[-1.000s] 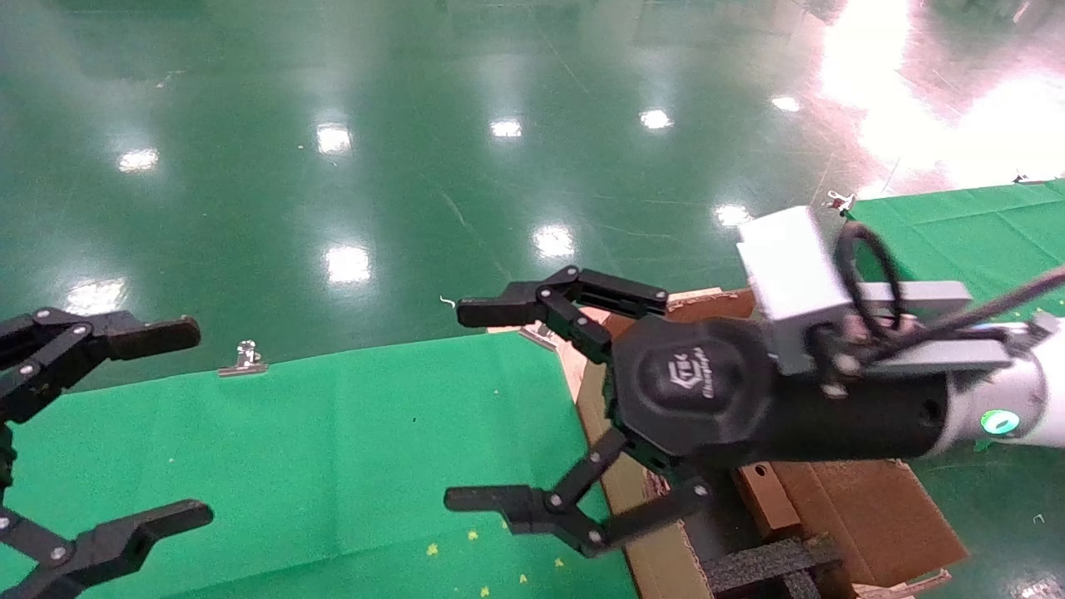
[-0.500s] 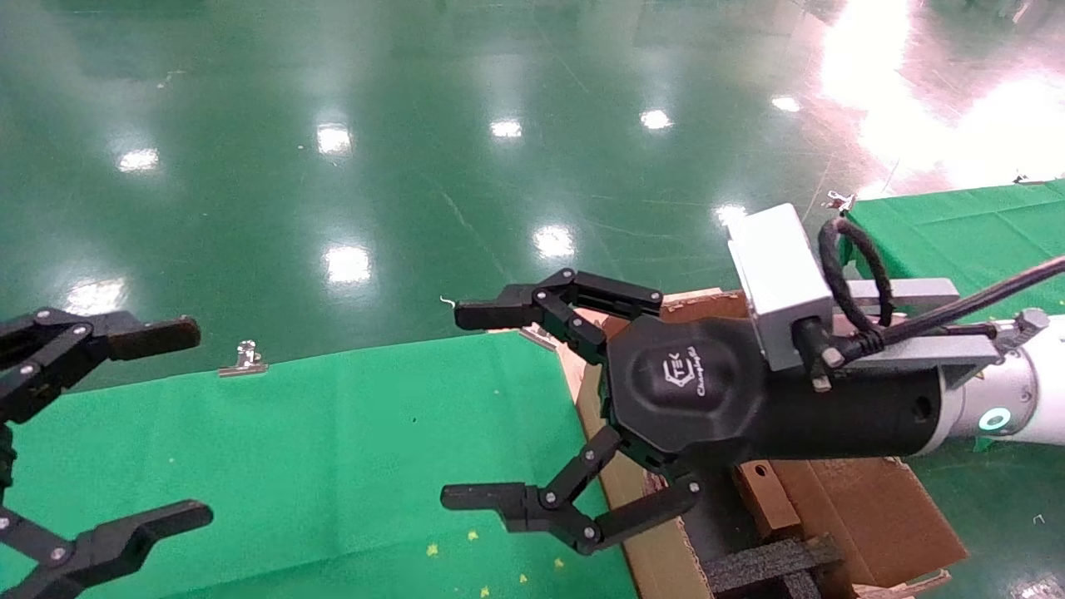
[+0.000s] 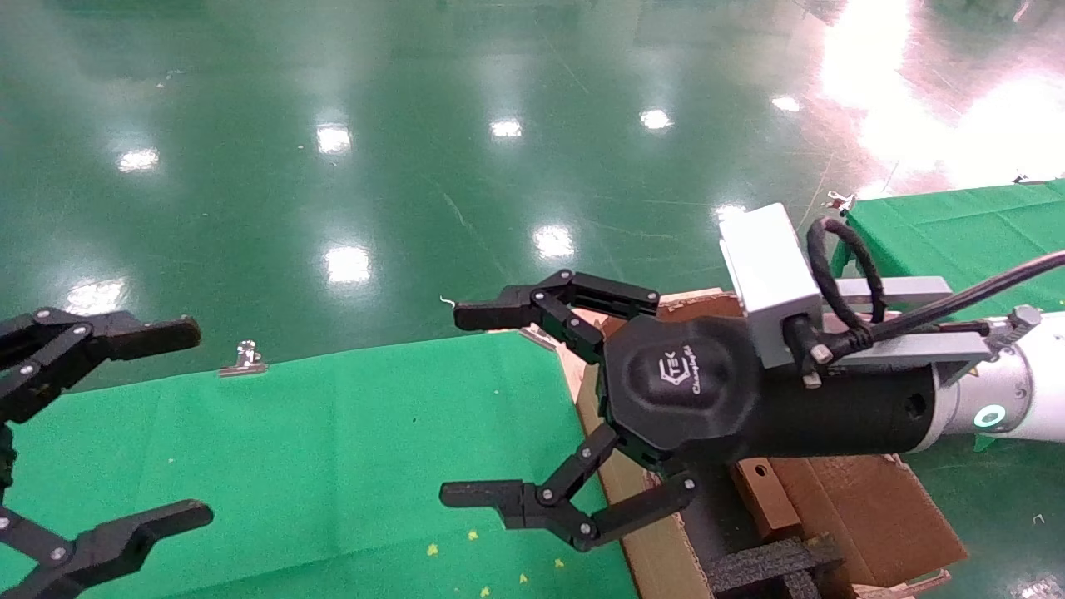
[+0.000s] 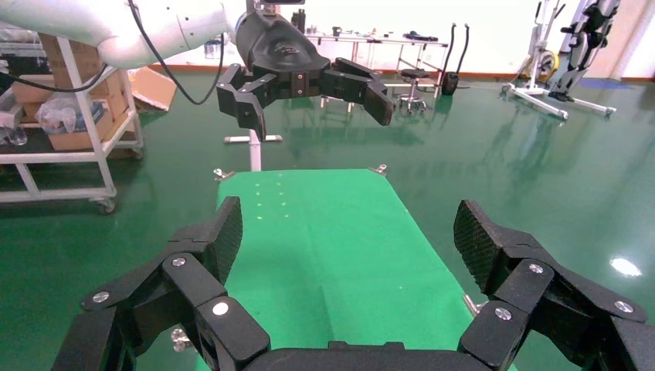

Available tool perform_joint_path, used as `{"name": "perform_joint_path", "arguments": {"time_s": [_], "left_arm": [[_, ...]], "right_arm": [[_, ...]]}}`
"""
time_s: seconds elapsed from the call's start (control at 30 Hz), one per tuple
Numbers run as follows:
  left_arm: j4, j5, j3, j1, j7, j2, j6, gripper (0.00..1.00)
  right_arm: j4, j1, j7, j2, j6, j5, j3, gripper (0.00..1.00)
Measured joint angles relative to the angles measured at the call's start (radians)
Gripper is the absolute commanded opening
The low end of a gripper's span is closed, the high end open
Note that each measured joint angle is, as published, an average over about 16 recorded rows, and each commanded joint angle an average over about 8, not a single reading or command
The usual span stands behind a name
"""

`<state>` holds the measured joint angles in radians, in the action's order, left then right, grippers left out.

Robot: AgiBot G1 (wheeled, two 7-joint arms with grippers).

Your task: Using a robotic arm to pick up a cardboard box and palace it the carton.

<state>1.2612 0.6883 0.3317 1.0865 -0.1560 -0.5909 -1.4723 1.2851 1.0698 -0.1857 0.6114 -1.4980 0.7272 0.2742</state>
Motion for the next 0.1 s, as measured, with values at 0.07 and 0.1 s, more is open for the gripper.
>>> {"name": "perform_joint_path", "arguments": {"time_s": [0.07, 0.1], "left_arm": [[0.0, 0.0, 0.0, 0.0, 0.0, 0.0, 0.0, 1.0], [0.0, 0.0, 0.0, 0.0, 0.0, 0.0, 0.0, 1.0]], "right_arm": [[0.0, 0.001, 0.0, 0.0, 0.0, 0.0, 0.001, 1.0], [0.0, 0.001, -0.001, 0.0, 0.0, 0.001, 0.001, 1.0]]}}
